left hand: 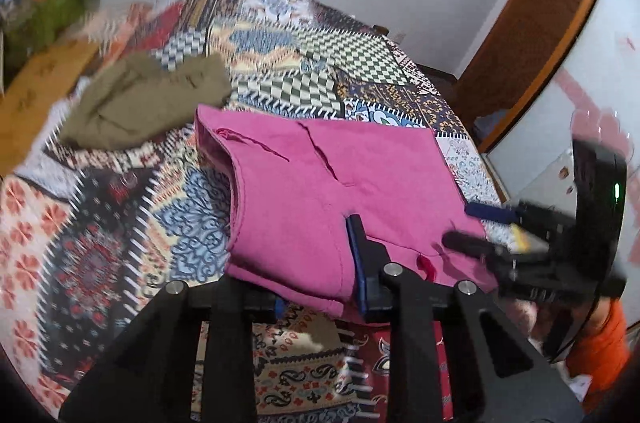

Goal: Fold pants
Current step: 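Grasp the pink pants leg with the left gripper and lift it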

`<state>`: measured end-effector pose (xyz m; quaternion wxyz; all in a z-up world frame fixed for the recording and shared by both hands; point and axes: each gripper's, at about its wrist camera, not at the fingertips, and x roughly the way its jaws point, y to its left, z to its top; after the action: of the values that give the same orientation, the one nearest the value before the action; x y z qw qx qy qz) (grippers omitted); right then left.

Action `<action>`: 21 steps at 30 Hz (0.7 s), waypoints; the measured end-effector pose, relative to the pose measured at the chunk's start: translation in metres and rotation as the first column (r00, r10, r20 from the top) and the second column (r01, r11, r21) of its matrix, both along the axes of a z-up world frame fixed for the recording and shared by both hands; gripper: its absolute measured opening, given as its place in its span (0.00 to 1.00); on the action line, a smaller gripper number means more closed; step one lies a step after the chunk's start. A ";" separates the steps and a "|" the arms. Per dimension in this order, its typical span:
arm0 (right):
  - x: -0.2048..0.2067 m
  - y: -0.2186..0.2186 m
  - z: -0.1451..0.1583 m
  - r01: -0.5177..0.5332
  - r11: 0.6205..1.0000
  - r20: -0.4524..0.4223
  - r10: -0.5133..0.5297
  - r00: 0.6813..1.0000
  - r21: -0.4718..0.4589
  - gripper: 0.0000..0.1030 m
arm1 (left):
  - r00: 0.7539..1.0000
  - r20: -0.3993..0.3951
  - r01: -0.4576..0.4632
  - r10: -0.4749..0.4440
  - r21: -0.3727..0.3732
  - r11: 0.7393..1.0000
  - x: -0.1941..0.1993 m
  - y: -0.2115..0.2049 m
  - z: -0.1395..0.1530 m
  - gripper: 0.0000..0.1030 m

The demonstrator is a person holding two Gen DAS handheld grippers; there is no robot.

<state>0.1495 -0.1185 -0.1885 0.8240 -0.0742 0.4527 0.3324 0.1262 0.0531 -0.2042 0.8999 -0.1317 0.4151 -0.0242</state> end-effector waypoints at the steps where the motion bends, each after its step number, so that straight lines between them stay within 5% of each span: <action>1: 0.003 0.004 0.003 0.000 1.000 0.003 0.000 1.000 0.004 0.57 | 1.000 0.008 0.004 -0.004 0.021 1.000 -0.003 -0.002 0.002 0.25; 7: 0.012 0.039 0.000 -0.058 0.998 -0.018 0.057 0.998 -0.020 0.57 | 0.999 0.037 0.013 -0.017 0.107 0.994 -0.019 -0.004 0.010 0.25; 12: -0.002 0.074 -0.016 -0.169 0.981 -0.045 0.165 0.985 -0.095 0.57 | 0.999 0.042 0.012 -0.017 0.103 0.995 -0.027 0.002 0.015 0.24; 21: -0.006 0.066 -0.016 -0.174 0.984 -0.076 0.171 0.982 -0.044 0.57 | 0.992 0.093 0.069 -0.091 0.216 0.974 -0.027 -0.026 0.035 0.24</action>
<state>0.1438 -0.0526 -0.2047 0.7732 -0.1218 0.4820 0.3936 0.0989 0.0268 -0.1692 0.9271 -0.0167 0.3739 -0.0228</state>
